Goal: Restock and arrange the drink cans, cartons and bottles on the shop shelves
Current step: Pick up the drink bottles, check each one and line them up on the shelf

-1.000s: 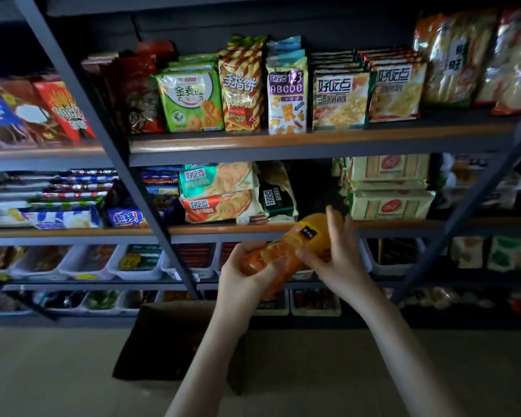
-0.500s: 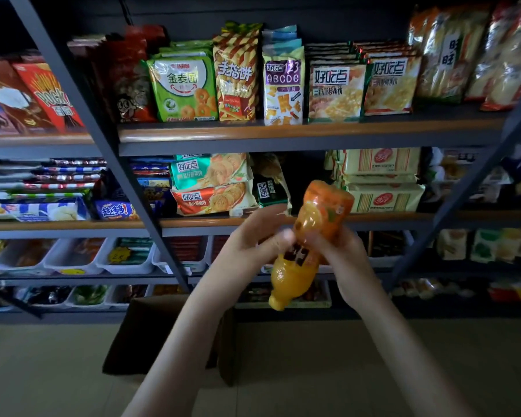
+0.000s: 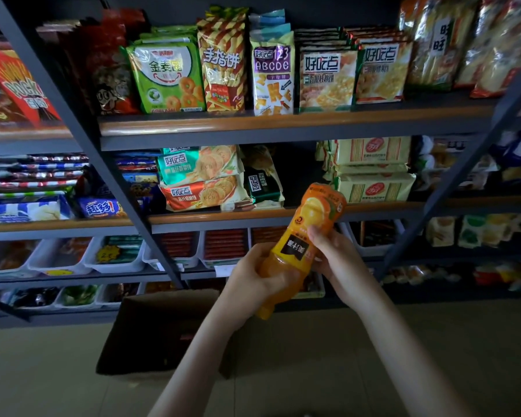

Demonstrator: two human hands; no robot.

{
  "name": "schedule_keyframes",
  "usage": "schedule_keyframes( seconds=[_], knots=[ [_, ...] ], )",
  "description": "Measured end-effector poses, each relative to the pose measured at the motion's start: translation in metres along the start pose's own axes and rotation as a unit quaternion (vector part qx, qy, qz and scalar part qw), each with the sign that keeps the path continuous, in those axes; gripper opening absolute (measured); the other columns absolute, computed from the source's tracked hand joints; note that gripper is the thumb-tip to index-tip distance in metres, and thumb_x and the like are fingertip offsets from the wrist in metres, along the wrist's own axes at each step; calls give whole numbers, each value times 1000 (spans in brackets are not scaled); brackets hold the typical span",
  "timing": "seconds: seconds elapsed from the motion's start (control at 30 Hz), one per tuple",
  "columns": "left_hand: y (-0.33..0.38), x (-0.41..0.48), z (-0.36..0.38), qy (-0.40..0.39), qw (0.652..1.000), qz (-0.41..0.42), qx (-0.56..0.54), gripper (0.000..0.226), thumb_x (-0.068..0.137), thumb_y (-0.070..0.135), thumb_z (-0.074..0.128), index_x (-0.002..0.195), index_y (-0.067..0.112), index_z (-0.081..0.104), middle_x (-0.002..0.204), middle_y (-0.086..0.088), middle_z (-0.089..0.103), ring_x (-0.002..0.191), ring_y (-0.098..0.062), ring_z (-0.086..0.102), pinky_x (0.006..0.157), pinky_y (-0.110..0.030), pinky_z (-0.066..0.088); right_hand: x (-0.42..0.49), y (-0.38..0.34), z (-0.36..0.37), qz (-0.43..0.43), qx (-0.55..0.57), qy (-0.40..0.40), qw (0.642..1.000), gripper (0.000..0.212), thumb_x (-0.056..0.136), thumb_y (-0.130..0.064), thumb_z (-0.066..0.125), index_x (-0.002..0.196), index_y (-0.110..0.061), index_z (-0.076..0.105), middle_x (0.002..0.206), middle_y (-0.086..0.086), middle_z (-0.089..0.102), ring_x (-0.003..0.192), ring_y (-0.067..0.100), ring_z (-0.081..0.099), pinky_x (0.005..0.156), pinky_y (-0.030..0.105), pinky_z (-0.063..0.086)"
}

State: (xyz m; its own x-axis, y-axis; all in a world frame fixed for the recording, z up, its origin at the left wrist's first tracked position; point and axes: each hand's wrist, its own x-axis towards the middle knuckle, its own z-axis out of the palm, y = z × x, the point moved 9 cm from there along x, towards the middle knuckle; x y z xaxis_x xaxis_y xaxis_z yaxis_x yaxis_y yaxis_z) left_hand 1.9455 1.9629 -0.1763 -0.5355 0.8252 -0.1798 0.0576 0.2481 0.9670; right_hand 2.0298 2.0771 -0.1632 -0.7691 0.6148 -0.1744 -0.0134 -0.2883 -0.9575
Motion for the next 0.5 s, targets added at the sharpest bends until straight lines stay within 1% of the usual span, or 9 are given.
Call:
schedule_keyframes(
  seconds=[0.07,0.1,0.17,0.23,0.3,0.33,0.37,0.43,0.5],
  knots=[
    [4,-1,-4,40,999,7,17,51,78,28,80,115,40,48,110,8,62,97,-8,63,80,-28,58,4,-6,-9,-29,-83,29,996,57,75,-48,67,125,-25,53,121,-5,65,114,13,61,102,46,47],
    [7,-2,-8,66,997,16,42,51,78,28,80,115,40,47,107,10,62,93,-5,62,79,-27,58,4,-13,-16,-59,-139,61,987,73,73,-52,71,135,-25,44,134,-5,56,123,11,53,110,44,40],
    [14,-4,-17,110,987,39,113,56,76,31,80,118,40,44,102,16,60,87,0,60,74,-19,55,3,-34,-24,-145,-289,112,940,104,68,-52,77,151,-26,19,155,-1,28,142,13,26,117,39,20],
    [22,-7,-22,137,970,71,186,63,75,35,80,126,39,44,100,20,57,86,1,57,69,-10,47,-2,-52,-11,-262,-461,79,844,110,68,-41,81,153,-26,13,159,7,15,146,17,6,117,48,10],
    [31,-9,-26,162,950,113,242,69,73,37,81,133,33,46,110,15,59,97,-7,58,76,-17,47,-6,-51,12,-333,-615,8,715,107,68,-32,85,150,-29,18,159,8,11,146,22,-2,113,64,2],
    [35,-9,-27,174,938,133,267,72,72,37,81,134,30,47,114,9,61,102,-12,58,81,-21,46,-5,-44,20,-345,-667,-15,660,107,67,-27,87,151,-28,20,159,8,12,147,25,-4,112,66,-3],
    [39,-9,-28,184,928,151,288,73,71,37,82,134,27,49,117,5,62,105,-15,58,84,-23,44,-5,-39,27,-347,-701,-28,622,106,67,-21,87,151,-26,22,159,9,17,147,28,-2,112,64,-6],
    [47,-10,-27,185,913,180,315,72,69,36,83,132,23,51,117,2,63,106,-17,58,84,-21,38,-6,-40,36,-364,-725,-18,584,96,64,-12,86,146,-19,37,151,10,36,146,30,14,113,63,-6],
    [55,-11,-26,172,906,193,336,72,69,39,82,131,22,50,115,3,62,103,-17,58,82,-19,35,-7,-45,42,-390,-725,-2,567,80,60,-10,87,133,-12,54,134,7,55,136,28,39,114,62,2]
  ],
)
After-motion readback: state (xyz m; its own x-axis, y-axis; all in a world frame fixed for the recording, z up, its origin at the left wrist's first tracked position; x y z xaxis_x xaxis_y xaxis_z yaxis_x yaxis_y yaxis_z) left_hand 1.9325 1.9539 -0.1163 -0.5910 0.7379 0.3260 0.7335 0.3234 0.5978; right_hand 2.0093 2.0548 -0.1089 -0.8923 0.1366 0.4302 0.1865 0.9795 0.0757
